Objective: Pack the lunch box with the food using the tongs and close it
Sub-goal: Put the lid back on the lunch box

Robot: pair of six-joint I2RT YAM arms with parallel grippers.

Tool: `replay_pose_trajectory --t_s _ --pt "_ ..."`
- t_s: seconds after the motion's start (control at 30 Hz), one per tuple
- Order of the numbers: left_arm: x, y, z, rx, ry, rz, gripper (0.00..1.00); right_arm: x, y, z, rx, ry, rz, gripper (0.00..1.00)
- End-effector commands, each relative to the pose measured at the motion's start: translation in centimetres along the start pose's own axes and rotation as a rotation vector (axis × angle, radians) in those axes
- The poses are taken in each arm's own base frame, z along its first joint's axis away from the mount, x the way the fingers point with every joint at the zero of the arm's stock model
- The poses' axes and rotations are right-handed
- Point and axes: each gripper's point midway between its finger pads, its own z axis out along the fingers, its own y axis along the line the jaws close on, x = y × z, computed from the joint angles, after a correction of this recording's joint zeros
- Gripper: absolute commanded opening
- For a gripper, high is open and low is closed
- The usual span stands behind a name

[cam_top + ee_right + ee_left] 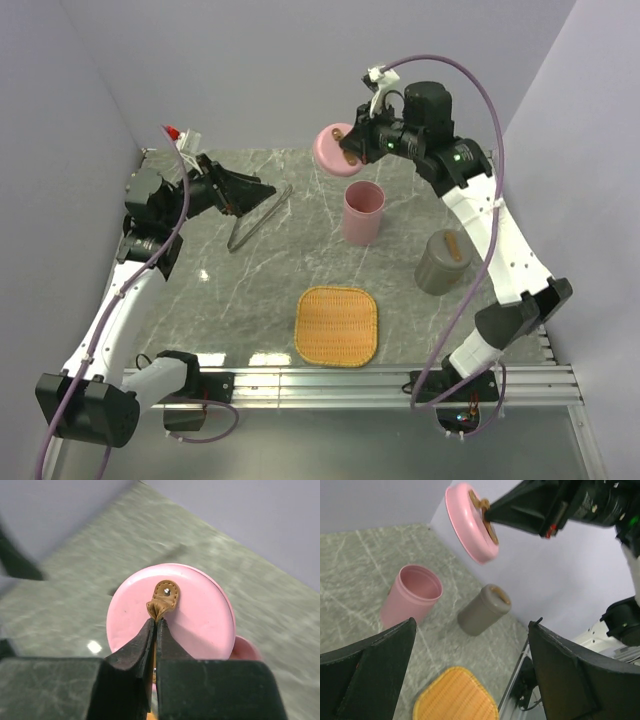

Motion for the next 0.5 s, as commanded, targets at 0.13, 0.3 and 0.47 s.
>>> replay_pose_trajectory --t_s 0.13,0.3,0.47 --pt "0.7 0.9 -0.9 -0.069 0.050 0.113 0.99 7.4 -8.1 -0.1 0.216 0.359 -0.056 0.00" --pt "1.4 1.2 -1.3 -0.083 0.055 0.112 1.00 10.1 -9.3 0.9 0.220 0.426 -0.032 0.00" --pt "1.6 0.8 -1.7 -0.078 0.051 0.125 0.99 11.9 -10.8 2.2 0.224 0.439 -0.006 0.00"
